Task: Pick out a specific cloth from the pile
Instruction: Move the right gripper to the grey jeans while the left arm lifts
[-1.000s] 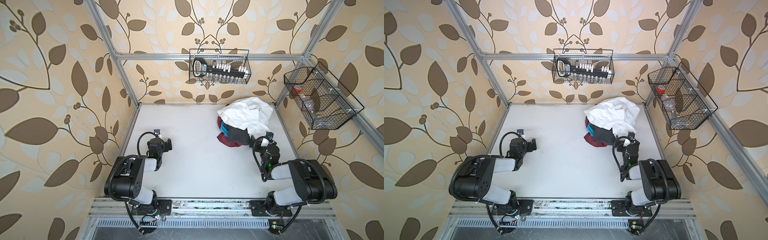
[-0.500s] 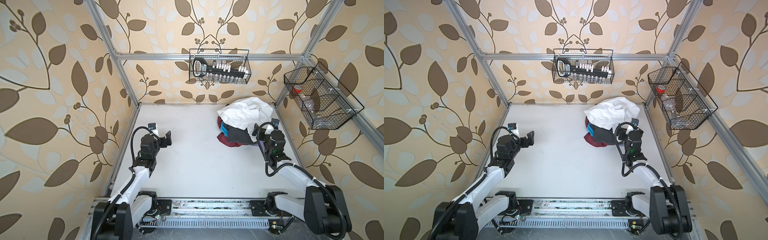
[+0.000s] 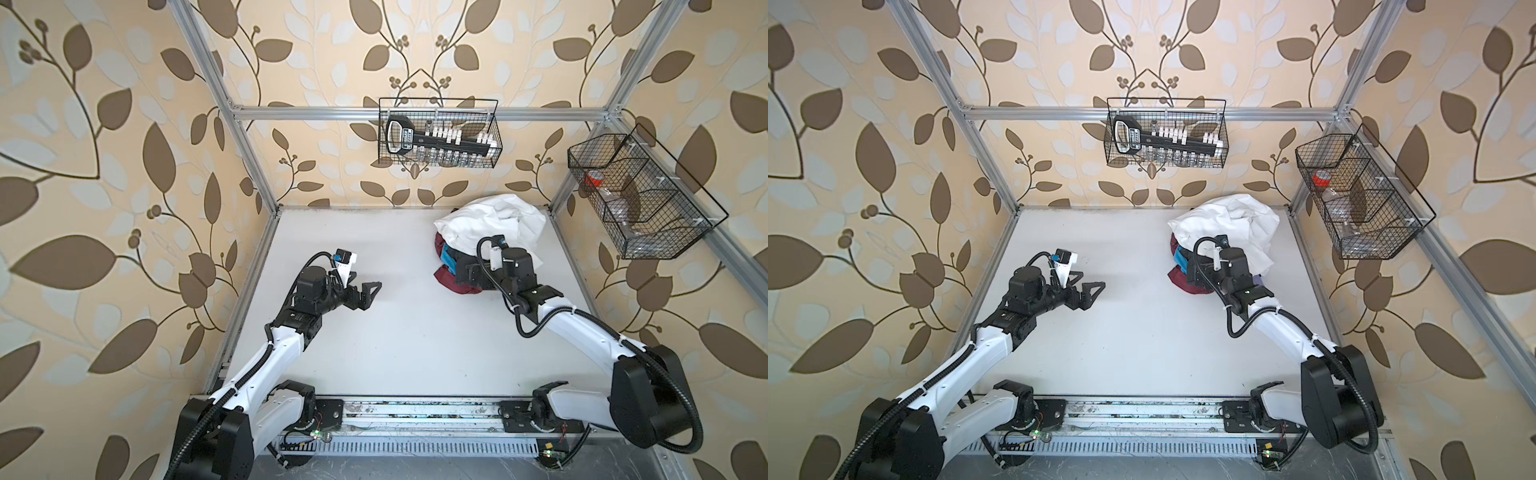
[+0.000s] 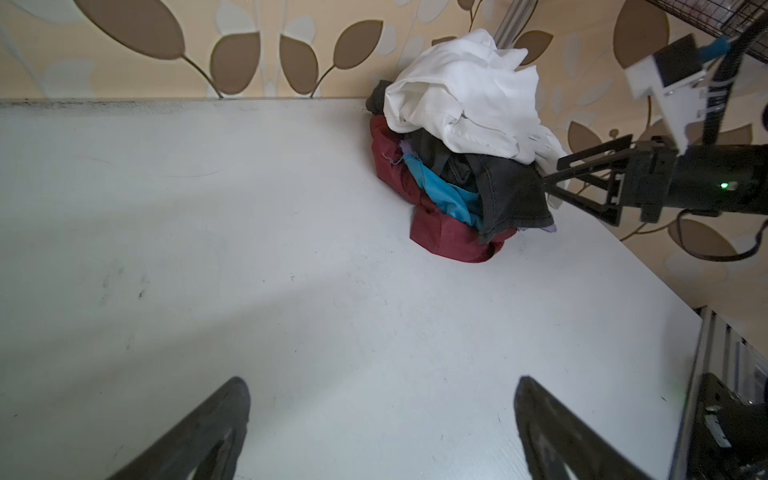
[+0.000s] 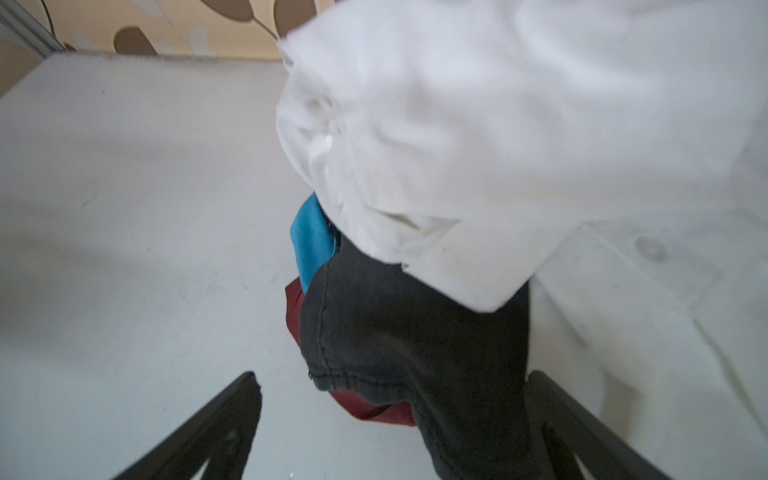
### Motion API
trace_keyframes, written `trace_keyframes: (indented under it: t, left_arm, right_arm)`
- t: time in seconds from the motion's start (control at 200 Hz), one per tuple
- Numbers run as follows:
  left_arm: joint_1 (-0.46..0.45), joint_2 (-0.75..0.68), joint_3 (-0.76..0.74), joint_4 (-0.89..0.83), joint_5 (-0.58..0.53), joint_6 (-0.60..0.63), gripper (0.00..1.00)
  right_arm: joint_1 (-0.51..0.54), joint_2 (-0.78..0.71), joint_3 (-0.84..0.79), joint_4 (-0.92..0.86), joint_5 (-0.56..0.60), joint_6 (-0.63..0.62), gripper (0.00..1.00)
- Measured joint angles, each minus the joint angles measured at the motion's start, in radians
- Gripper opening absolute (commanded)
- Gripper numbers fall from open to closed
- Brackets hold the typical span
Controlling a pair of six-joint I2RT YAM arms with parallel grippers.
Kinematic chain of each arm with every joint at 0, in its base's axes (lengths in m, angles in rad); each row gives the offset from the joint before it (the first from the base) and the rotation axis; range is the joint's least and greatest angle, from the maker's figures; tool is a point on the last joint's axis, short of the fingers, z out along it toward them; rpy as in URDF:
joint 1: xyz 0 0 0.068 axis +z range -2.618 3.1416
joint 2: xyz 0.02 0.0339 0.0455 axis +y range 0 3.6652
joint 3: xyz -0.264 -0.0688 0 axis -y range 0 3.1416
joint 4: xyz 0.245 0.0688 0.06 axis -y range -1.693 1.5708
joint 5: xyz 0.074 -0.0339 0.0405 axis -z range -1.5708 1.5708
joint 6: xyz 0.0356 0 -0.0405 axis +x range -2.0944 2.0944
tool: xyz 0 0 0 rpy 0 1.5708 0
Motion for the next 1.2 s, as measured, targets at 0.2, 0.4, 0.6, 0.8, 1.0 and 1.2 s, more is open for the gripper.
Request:
trace_keyframes:
  t: [0.2, 0.4, 0.6, 0.8, 1.0, 1.2]
  left_arm:
    - [-0.006, 0.0, 0.001, -0.026, 0.033, 0.022, 0.99]
    - [-0.013, -0.005, 0.001, -0.031, 0.047, 0.026, 0.99]
    - [-0.013, -0.018, 0.001, -0.031, 0.05, 0.03, 0.99]
    - [-0.016, -0.037, 0.001, -0.03, 0.049, 0.034, 0.99]
    - [-0.019, -0.046, 0.001, -0.03, 0.049, 0.04, 0.99]
    - [-0.023, -0.053, 0.001, -0.03, 0.048, 0.044, 0.99]
  right_arm:
    - [0.005, 0.097, 0.03, -0.045, 0.031, 0.045, 1.0]
    - [0.006, 0.196, 0.089, -0.042, 0.087, 0.072, 1.0]
    - [0.006, 0.268, 0.134, -0.029, 0.131, 0.081, 0.97]
    - [0.005, 0.291, 0.148, -0.019, 0.154, 0.087, 0.57]
    - [0.005, 0.29, 0.151, -0.012, 0.164, 0.092, 0.1]
    - [0.005, 0.261, 0.153, -0.023, 0.172, 0.096, 0.0]
